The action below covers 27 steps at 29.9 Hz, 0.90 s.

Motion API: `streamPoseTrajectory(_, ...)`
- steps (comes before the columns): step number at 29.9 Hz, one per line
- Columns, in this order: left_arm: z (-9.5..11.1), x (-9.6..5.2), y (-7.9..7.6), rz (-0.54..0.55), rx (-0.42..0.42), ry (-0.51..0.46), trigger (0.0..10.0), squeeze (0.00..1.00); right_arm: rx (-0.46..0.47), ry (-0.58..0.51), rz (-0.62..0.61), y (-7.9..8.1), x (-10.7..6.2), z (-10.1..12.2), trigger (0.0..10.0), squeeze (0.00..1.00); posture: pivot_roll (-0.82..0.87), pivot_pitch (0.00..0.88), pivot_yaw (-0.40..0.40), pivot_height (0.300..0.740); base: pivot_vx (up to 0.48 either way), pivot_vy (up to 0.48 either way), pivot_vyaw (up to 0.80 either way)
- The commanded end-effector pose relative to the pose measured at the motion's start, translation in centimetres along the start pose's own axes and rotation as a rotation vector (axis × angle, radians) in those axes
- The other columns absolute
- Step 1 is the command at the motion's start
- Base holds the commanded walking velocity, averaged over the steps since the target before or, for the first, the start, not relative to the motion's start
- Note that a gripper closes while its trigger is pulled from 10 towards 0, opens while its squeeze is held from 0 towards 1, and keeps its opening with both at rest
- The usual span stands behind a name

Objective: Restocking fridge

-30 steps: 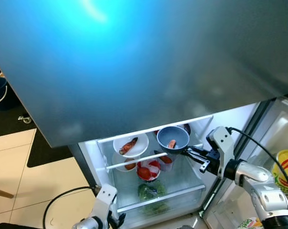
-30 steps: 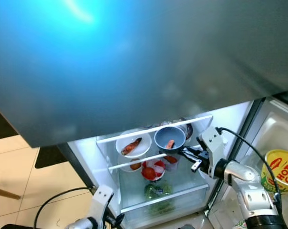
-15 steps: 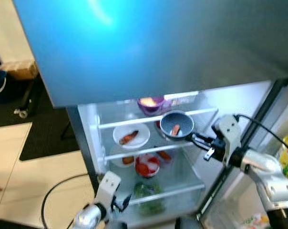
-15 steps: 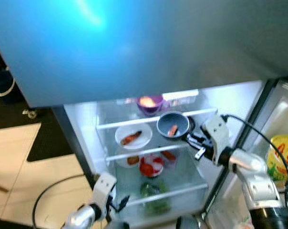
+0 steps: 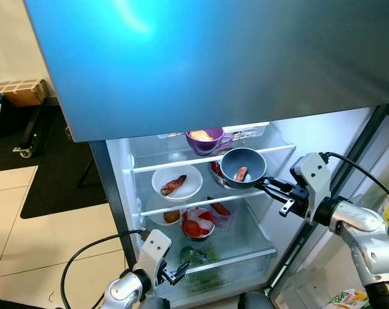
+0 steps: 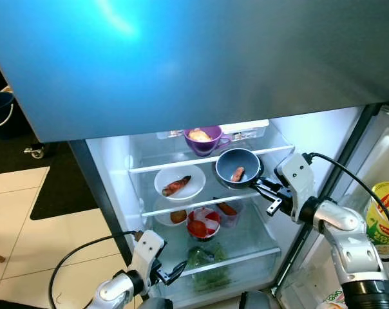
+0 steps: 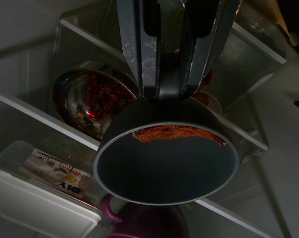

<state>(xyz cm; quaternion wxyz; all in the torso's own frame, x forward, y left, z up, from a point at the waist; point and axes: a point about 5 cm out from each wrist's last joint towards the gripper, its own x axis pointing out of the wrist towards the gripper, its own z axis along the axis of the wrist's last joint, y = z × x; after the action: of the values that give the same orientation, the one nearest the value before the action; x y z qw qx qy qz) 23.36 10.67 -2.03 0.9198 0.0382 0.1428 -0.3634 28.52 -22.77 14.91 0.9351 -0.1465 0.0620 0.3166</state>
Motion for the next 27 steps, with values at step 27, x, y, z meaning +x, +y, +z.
streamPoseTrajectory(27, 4.4, 1.5, -0.7, -0.06, 0.071, -0.245, 10.0, 0.0, 0.107, 0.065, -0.08, -0.8, -1.2, -2.5, 10.0, 0.0, -0.1, 0.0, 0.081, 0.551, 0.0, 0.0, 0.0)
